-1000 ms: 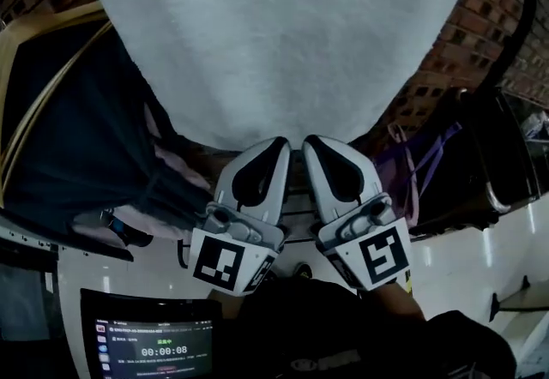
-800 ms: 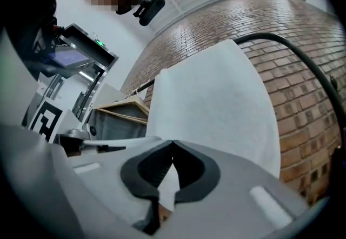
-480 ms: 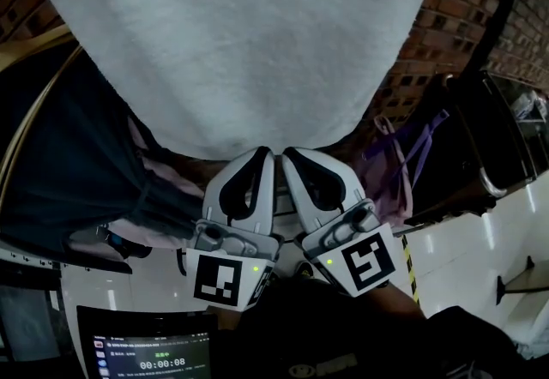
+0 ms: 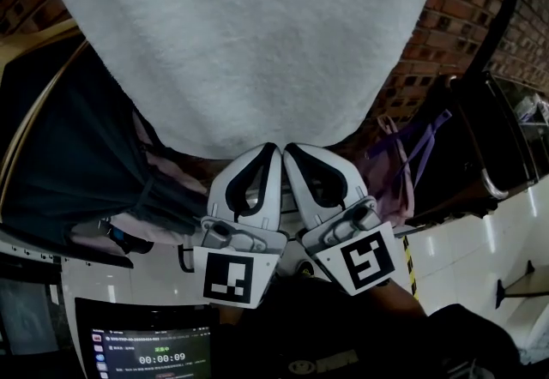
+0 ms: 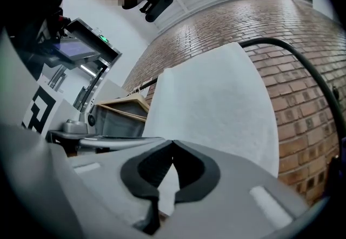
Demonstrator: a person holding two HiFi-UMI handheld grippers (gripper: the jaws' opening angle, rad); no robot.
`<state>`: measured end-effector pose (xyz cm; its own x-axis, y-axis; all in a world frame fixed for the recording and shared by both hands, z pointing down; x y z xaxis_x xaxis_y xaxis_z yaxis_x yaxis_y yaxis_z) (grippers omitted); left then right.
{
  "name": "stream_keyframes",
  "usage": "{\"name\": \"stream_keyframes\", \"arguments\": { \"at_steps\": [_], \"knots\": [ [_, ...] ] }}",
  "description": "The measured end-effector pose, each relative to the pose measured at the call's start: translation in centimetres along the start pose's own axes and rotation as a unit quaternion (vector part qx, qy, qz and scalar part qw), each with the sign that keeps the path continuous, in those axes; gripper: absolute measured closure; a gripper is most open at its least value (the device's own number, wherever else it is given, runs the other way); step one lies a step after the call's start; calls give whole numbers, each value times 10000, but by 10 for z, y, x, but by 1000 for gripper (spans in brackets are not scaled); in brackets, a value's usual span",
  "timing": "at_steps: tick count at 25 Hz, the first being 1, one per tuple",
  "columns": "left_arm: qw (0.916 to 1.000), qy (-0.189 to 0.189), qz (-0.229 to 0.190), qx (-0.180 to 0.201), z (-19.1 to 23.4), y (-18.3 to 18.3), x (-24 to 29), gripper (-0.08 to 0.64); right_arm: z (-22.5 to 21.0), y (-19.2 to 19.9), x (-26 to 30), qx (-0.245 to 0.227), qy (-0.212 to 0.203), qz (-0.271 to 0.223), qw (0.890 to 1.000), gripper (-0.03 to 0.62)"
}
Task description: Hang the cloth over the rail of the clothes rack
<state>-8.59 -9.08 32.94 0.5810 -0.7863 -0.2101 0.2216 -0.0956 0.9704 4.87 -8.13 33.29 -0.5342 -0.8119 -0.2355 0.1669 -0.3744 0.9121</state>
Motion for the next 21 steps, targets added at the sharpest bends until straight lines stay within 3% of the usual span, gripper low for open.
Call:
{"name": "stream_keyframes", "arguments": {
  "at_steps": [21],
  "knots": [
    [9999, -67, 32, -86, 3, 2, 2, 554, -1, 2, 3, 22, -47, -36, 10000, 588]
  ]
}}
Point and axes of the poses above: the fingertips, and each gripper's own axes: x forward along the fingers, z to its left, y out of its underside, the point moved 10 cm from there along -x, backward along the fingers, and after that the axes turned 14 degrees about -x, right-handed, at the moved point
